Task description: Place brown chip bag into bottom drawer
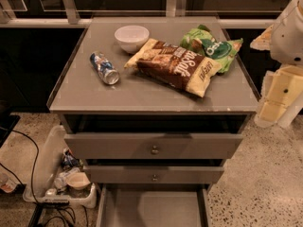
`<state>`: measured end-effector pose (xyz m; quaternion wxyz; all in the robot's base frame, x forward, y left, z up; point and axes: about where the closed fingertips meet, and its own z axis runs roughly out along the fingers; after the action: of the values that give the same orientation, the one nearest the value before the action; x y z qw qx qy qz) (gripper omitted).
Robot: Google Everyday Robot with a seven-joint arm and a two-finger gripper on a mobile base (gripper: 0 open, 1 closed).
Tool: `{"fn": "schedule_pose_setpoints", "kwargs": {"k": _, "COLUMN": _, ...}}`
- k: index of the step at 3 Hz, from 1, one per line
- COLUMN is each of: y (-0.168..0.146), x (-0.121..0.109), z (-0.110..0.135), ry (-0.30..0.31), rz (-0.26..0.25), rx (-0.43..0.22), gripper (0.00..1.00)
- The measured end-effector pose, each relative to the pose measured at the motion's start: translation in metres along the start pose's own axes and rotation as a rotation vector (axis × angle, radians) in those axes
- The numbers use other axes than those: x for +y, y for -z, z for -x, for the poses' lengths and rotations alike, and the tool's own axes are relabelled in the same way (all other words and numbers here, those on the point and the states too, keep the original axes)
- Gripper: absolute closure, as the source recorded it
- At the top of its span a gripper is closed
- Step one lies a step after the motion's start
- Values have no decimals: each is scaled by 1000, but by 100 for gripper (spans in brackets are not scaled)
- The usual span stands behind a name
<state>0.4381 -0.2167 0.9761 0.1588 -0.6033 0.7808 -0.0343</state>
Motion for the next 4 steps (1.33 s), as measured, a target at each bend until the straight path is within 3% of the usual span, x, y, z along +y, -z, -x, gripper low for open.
{"fn": "schedule_pose_setpoints", "kwargs": {"k": 3, "y": -6, "x": -15, "z": 9, "ry": -23, "rz": -34, "rx": -39, "gripper": 0}}
{"fn": "schedule_pose_setpoints", "kwargs": {"k": 4, "y": -10, "x": -28, "z": 19, "ry": -38, "rz": -71, "rx": -127, "gripper": 0}}
